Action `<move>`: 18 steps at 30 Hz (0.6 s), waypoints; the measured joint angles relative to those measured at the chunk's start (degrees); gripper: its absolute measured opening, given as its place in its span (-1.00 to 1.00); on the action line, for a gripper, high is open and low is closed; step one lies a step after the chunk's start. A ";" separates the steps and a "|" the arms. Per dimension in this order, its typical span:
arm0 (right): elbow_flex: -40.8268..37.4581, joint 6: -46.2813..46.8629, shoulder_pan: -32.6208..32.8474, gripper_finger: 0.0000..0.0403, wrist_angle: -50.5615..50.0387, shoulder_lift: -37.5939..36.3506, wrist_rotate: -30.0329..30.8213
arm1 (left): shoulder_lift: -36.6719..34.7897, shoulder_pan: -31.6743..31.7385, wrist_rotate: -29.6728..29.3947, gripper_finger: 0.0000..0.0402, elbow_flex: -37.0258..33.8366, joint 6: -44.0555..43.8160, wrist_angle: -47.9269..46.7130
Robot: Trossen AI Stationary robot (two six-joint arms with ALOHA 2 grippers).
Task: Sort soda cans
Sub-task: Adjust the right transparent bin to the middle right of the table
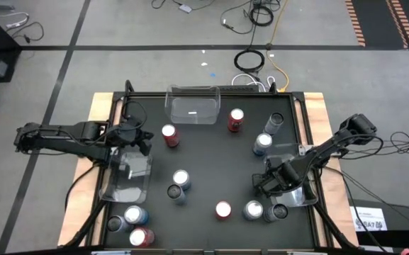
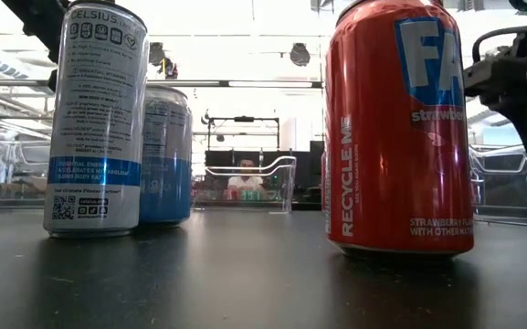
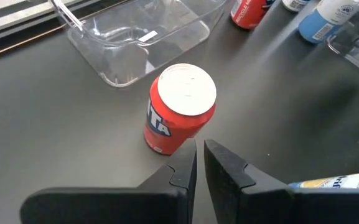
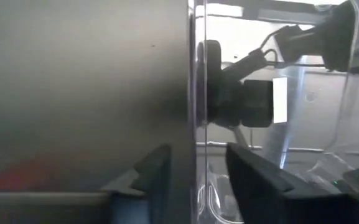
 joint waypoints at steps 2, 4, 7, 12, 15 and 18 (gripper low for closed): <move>0.00 0.59 0.00 -0.54 0.00 0.48 0.00 | 0.00 0.00 0.02 -0.79 0.00 0.00 0.00; 0.00 1.75 0.00 -0.72 -0.02 0.95 0.00 | 0.00 0.01 0.00 -0.79 0.00 0.00 -0.02; 0.04 2.98 0.00 -0.94 0.04 1.39 0.00 | 0.00 0.00 0.01 -0.79 0.00 0.00 -0.02; 0.11 4.35 0.17 -0.97 0.14 1.39 -0.73 | 0.00 0.01 0.86 -0.79 0.02 1.10 -0.01; 0.11 6.03 0.99 -0.98 0.69 1.39 -0.77 | 0.00 0.00 1.93 -0.79 0.02 2.45 -0.02; 0.13 7.86 1.85 -0.99 1.66 1.39 -0.90 | 0.00 0.00 2.01 -0.79 0.02 2.56 -0.02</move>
